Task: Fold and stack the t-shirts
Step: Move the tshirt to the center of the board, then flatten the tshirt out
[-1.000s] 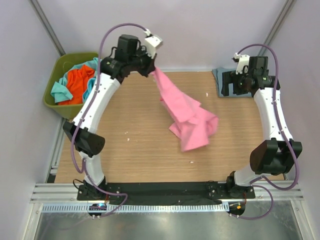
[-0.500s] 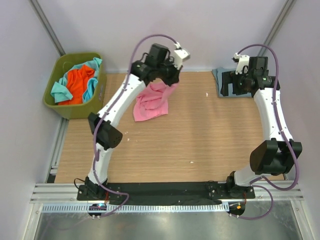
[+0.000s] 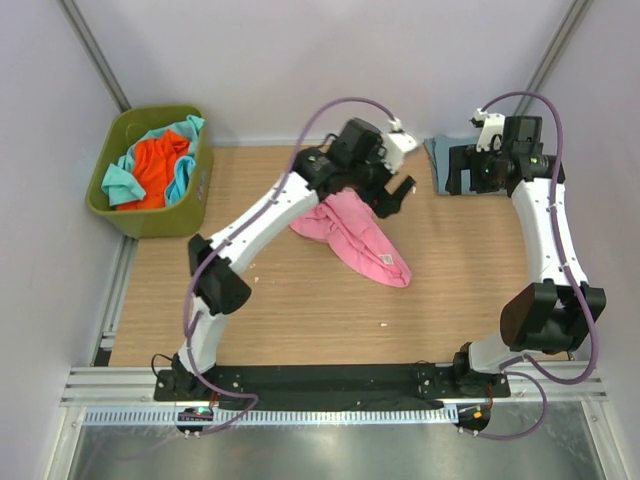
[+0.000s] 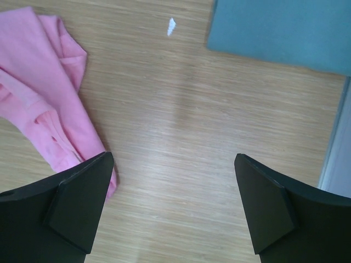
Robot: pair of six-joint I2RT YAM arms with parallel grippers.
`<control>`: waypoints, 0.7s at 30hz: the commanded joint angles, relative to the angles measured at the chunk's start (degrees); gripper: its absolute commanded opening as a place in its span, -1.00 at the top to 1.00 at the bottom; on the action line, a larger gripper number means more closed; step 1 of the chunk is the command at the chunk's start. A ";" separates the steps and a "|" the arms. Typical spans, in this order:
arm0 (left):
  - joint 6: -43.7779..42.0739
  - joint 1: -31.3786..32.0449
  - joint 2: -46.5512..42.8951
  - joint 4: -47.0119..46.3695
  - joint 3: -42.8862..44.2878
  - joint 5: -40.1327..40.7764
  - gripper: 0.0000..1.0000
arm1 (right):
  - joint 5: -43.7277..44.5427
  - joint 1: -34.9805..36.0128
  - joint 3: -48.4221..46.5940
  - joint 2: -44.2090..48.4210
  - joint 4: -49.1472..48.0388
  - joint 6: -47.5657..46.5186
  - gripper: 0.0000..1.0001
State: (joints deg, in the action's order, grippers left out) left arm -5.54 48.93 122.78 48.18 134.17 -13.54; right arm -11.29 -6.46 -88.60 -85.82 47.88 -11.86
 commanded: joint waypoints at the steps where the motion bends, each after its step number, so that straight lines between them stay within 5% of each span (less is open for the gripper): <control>1: 3.16 -9.88 -11.15 -3.10 -4.51 6.51 -0.99 | -8.20 0.21 -6.66 -4.33 1.06 -0.35 -0.97; 4: 6.93 -21.54 -16.86 -2.39 -13.03 4.23 -0.99 | -12.79 3.71 -11.76 -9.60 3.27 -2.11 -0.91; 11: 7.65 -36.16 -22.24 4.70 -28.78 -1.66 -0.98 | -11.64 18.21 -22.83 -24.11 6.87 -9.58 -0.78; 15: 5.81 -38.64 -23.63 5.26 -34.83 -3.42 -0.66 | -11.83 23.59 -32.84 -34.21 8.10 -12.13 -0.70; 21: 3.34 -38.82 -27.68 3.41 -43.55 3.77 -0.64 | -11.92 27.89 -40.95 -42.84 9.25 -15.91 -0.61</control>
State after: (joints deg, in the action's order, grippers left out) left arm -0.56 10.37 100.31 52.14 91.33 -12.73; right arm -22.68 20.88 -124.70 -128.16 55.83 -24.34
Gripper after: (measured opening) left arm 0.820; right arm 0.810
